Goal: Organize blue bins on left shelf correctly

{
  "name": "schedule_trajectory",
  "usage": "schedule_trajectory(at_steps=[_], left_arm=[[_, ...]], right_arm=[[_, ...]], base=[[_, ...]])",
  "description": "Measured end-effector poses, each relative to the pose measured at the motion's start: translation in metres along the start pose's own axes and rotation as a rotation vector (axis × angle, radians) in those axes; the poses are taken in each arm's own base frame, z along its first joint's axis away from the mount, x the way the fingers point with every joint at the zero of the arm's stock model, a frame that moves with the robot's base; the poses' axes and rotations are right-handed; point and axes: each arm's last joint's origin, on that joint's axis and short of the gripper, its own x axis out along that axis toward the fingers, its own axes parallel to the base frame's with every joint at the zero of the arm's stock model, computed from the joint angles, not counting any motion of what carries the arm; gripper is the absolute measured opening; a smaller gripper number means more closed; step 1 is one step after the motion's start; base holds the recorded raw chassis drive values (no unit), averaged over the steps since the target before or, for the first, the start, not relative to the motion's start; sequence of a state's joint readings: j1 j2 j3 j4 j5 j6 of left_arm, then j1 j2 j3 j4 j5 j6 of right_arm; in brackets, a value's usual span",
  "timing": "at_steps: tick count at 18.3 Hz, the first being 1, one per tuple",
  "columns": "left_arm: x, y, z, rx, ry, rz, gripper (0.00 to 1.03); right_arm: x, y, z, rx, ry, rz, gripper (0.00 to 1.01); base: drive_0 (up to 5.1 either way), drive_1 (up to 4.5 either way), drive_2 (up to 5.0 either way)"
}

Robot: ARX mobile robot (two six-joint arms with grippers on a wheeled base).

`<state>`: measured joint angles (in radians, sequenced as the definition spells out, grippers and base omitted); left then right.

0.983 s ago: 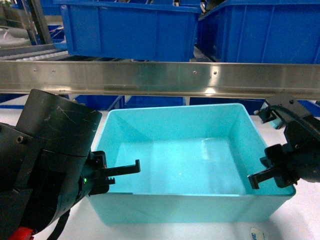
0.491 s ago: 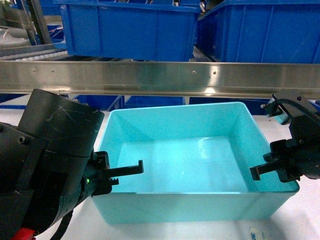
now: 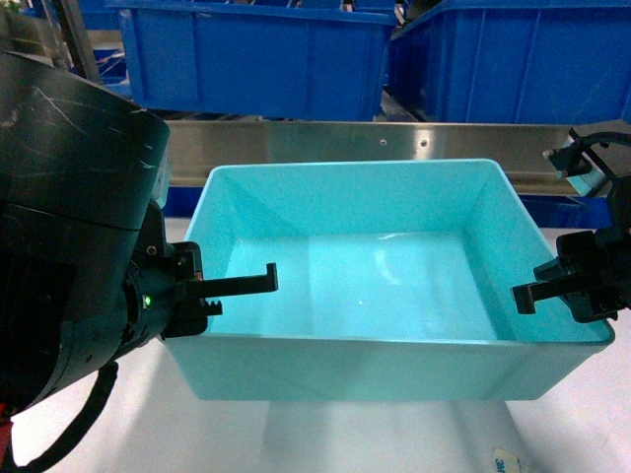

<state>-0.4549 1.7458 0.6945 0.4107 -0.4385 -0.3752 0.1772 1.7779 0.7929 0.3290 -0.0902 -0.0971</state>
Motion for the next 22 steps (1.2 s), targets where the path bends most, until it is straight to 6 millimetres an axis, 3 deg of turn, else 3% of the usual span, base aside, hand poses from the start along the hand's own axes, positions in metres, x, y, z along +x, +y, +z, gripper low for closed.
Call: schedule_trajectory(at_steps=[3, 7, 22], left_arm=[[-0.01, 0.0, 0.005, 0.011, -0.024, -0.014, 0.02], [-0.01, -0.001, 0.005, 0.011, -0.024, -0.015, 0.02], [-0.011, -0.001, 0.005, 0.012, -0.025, -0.017, 0.02]], right_arm=[[-0.016, 0.001, 0.005, 0.008, -0.037, 0.0, 0.03], [-0.017, 0.001, 0.005, 0.008, -0.039, 0.0, 0.03], [-0.018, 0.001, 0.005, 0.009, -0.038, 0.0, 0.03]], base=[[0.0, 0.0, 0.0], [0.0, 0.0, 0.0], [-4.5, 0.36, 4.1]])
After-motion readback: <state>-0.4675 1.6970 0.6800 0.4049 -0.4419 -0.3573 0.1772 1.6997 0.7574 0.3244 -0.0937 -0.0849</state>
